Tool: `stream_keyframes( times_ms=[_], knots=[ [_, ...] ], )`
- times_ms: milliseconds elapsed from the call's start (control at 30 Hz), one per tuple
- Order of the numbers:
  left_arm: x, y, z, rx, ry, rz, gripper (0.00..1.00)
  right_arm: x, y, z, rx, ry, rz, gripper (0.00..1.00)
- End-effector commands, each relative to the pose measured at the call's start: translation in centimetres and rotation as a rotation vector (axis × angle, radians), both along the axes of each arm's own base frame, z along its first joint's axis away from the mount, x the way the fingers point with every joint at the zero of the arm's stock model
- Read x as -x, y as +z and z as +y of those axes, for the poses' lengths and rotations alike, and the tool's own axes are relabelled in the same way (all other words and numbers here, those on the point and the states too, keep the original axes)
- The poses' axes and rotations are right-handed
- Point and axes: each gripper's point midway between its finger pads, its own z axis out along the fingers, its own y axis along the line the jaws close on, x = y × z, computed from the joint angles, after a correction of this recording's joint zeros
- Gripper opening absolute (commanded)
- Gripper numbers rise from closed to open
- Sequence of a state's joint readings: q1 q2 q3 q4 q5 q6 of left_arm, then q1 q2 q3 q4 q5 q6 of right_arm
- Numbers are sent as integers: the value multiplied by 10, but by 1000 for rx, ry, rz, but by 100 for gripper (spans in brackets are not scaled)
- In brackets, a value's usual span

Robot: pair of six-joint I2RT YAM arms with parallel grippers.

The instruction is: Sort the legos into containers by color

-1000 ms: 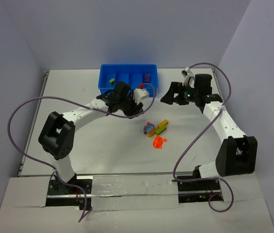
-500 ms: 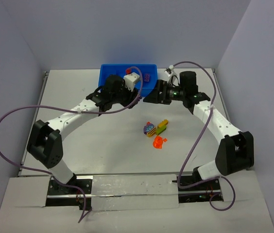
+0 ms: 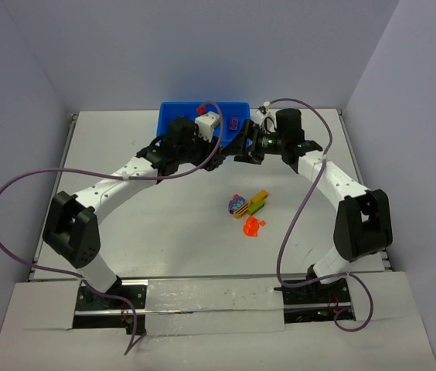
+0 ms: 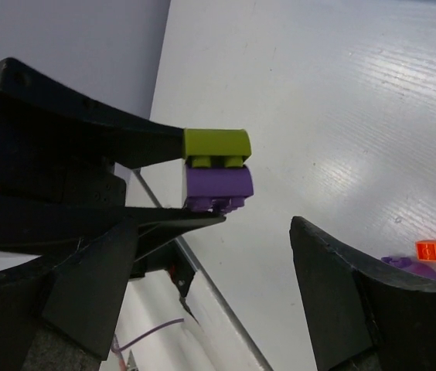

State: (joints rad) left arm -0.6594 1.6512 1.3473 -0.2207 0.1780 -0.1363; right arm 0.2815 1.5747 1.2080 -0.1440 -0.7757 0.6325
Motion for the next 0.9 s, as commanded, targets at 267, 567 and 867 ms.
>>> stream_keyframes(
  times_ms=[267,567,867],
  knots=[
    [1,47,-12,106,-25,-56,0,-15,16,15,-83,8,11,68],
    [1,49,-16,111,-39,-50,0,-17,9,20,-99,33,37,67],
    [3,48,-19,110,-48,-49,0,-17,9,24,-117,47,51,52]
  ],
)
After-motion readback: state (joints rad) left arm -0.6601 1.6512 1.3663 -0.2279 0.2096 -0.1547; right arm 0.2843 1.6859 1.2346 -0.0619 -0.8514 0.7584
